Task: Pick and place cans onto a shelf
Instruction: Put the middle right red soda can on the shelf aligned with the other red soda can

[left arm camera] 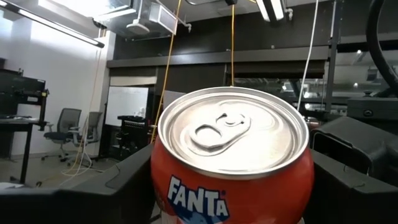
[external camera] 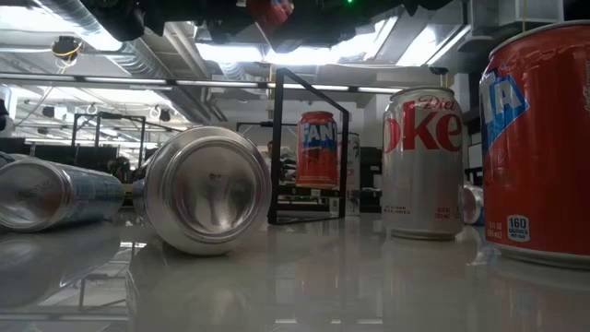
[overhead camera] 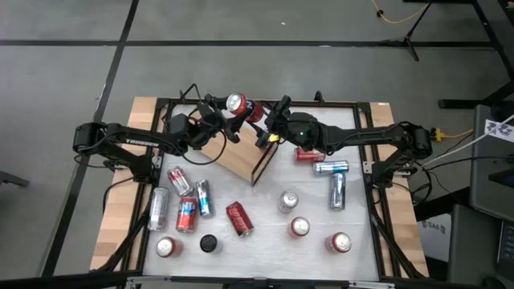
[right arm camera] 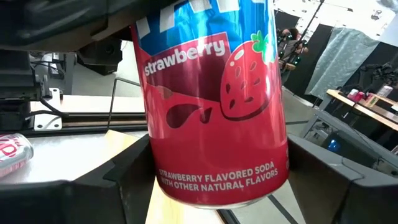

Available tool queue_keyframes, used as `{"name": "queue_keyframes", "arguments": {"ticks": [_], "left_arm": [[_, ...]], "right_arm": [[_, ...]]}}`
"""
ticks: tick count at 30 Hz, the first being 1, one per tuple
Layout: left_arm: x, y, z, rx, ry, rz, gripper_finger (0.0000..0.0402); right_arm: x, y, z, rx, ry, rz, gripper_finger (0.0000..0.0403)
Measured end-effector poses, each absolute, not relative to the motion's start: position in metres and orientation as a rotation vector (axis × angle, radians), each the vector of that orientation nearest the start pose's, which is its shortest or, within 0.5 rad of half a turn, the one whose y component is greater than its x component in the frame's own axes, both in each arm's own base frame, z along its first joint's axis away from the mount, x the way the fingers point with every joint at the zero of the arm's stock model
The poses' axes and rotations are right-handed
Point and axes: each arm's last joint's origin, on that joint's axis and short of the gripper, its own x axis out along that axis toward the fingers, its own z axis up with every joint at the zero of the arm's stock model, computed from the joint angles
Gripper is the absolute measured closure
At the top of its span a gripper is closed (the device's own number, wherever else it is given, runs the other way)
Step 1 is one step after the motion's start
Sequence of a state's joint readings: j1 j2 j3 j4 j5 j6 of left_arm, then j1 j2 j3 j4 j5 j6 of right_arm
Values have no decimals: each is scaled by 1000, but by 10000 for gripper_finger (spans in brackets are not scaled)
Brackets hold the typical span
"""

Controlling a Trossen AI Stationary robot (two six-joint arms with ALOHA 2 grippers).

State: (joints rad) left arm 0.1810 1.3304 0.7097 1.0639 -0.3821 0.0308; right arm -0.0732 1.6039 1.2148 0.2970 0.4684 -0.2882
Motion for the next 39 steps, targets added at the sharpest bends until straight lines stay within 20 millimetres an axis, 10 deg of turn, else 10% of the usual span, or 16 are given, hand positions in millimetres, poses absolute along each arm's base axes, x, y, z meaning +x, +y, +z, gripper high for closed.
{"name": "queue_keyframes", "arguments": {"ticks": [14, 39], "left_arm": [[271, 60, 306, 1, -418, 559, 116], [220, 47, 324, 119, -91, 437, 116]], "right_arm": [[369, -40, 320, -316, 187, -524, 8], [312, -37, 353, -345, 365, -530, 29]]}}
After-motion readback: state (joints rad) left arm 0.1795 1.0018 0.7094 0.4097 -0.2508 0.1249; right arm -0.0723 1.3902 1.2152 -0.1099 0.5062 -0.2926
